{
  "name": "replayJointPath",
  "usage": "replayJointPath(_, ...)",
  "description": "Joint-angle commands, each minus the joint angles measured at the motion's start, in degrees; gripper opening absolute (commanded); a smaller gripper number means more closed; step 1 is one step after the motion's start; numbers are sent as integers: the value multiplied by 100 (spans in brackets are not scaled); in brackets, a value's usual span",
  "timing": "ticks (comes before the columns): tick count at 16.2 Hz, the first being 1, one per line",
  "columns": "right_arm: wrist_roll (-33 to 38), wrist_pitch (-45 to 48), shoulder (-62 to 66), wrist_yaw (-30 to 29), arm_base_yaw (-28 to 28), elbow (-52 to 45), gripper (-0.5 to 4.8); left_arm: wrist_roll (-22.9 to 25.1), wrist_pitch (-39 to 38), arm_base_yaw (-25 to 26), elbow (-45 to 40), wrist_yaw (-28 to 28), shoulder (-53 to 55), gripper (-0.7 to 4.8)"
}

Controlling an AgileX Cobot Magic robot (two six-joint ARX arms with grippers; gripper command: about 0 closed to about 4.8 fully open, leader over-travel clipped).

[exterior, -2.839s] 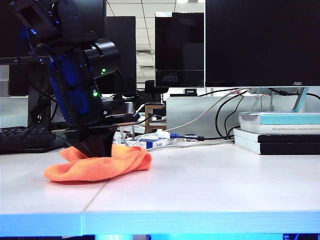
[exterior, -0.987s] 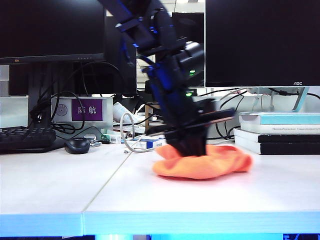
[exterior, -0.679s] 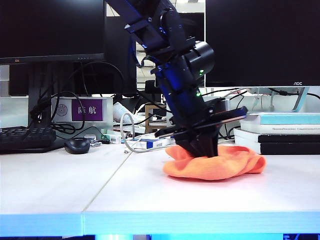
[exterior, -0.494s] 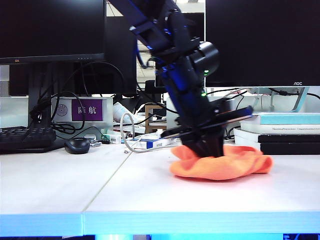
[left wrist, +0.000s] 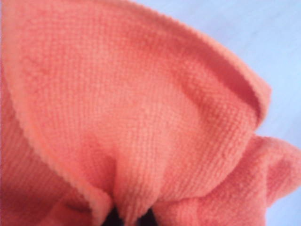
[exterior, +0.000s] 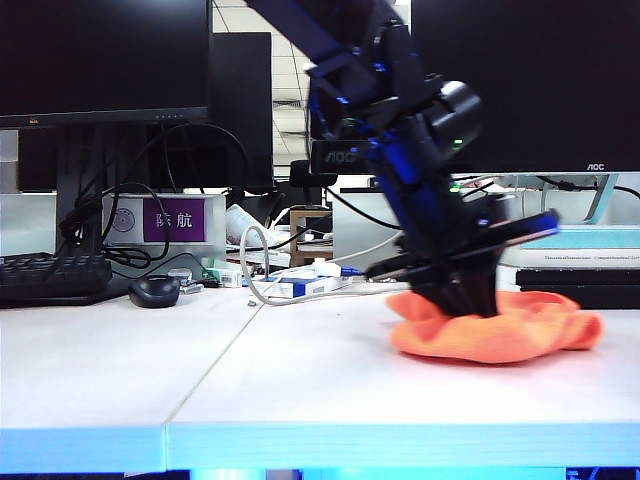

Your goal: Wipe the table from left to right using the rag.

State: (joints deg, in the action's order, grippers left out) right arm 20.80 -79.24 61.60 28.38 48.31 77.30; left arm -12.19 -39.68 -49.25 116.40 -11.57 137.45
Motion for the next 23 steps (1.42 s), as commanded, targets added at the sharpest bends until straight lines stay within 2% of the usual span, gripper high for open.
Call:
replayJointPath(1, 44, 17, -15, 26, 0, 17, -4, -52, -332, -201, 398, -153, 485, -6)
replayJointPath(8, 44, 17, -15, 24, 0, 17, -4, -468, -127, -374, 1145, -243, 1016, -6)
replayJointPath(11, 44, 17, -15, 24, 2, 17, -4, -693, 297, -468, 1145, -284, 1073, -6)
replayJointPath(23, 46, 17, -15, 22, 2, 17, -4, -1080, 1014, -605, 1147, -286, 1217, -5)
